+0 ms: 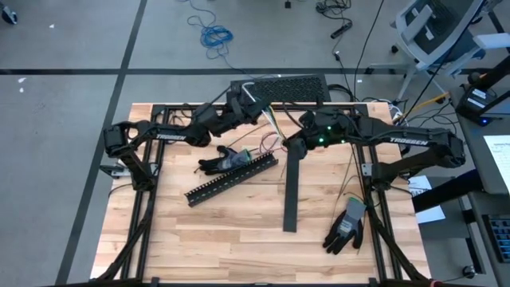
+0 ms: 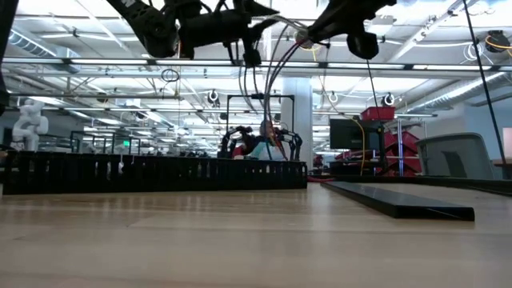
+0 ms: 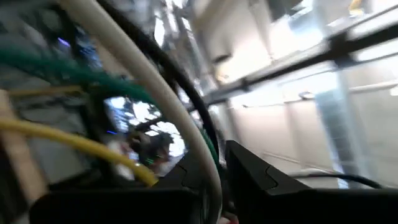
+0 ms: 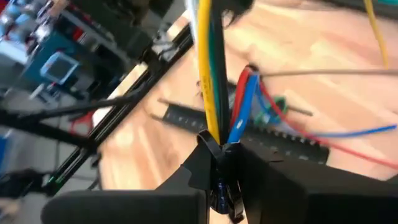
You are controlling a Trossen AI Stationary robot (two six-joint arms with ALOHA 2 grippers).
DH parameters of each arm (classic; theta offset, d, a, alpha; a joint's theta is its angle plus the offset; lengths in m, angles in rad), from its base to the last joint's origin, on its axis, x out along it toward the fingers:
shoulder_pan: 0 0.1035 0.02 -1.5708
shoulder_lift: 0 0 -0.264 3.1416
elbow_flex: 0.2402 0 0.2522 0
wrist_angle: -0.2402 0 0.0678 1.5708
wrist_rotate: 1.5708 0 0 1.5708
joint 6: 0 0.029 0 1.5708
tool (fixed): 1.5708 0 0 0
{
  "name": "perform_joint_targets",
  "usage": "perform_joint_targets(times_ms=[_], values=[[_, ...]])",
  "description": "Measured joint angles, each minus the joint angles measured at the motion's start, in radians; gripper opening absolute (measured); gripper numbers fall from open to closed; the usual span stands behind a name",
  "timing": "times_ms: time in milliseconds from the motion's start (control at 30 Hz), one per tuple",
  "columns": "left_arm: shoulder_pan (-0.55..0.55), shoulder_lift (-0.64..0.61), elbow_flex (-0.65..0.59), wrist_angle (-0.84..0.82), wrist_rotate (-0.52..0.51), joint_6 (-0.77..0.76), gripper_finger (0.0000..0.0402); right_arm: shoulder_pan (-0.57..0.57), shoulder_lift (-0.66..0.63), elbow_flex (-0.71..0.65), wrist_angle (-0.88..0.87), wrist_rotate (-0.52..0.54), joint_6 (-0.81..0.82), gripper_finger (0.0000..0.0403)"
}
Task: Ziptie cables
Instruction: Wrap the cable wires with black zip tie
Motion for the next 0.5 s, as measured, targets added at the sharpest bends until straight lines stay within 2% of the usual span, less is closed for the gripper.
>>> perform_joint_targets(times_ms=[233,367,500], values=[[0.042,0.002,-0.001,0.225,0.027,-0.200,0.0055,0.000,-0.044,0.002,-0.237,-0.233,0.036,0.0027],[0.075,0.002,-0.002,0.389,0.025,-0.315,0.0055,-0.001,-0.087,0.004,-0.339,-0.297,0.058,0.0027],[0.087,0.003,-0.003,0.430,0.042,-0.369,0.0055,-0.002,-0.134,0.007,-0.448,-0.411,0.119,0.0027]])
